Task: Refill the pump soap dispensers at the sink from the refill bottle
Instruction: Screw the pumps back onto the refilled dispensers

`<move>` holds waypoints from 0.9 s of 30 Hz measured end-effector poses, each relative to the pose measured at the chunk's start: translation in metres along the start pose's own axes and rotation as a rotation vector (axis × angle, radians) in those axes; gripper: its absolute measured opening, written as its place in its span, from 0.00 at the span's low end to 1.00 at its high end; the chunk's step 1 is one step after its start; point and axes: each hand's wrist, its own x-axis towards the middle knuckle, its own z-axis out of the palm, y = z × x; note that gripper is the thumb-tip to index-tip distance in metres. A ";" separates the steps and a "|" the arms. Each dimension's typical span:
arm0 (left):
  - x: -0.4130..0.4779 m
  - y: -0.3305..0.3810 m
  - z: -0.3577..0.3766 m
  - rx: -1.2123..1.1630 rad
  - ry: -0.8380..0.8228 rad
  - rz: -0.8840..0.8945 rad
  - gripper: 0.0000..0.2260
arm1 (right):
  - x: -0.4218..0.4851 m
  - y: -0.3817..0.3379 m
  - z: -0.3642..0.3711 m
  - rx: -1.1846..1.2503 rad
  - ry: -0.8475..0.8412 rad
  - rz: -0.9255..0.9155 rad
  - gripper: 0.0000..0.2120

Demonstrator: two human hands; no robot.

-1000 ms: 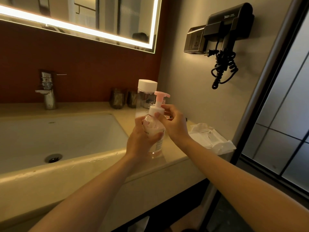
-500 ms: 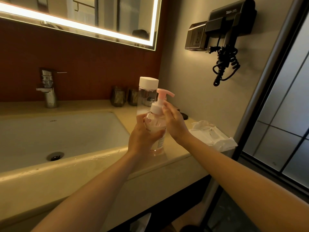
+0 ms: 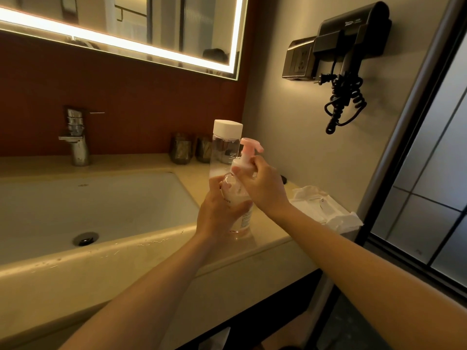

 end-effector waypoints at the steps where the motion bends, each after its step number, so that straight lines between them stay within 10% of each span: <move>1: 0.000 0.000 0.000 0.000 0.000 0.001 0.32 | 0.002 -0.001 -0.001 -0.026 0.004 0.010 0.26; 27: -0.003 0.002 0.000 -0.032 -0.001 -0.022 0.32 | 0.005 -0.001 -0.001 0.161 -0.100 0.083 0.25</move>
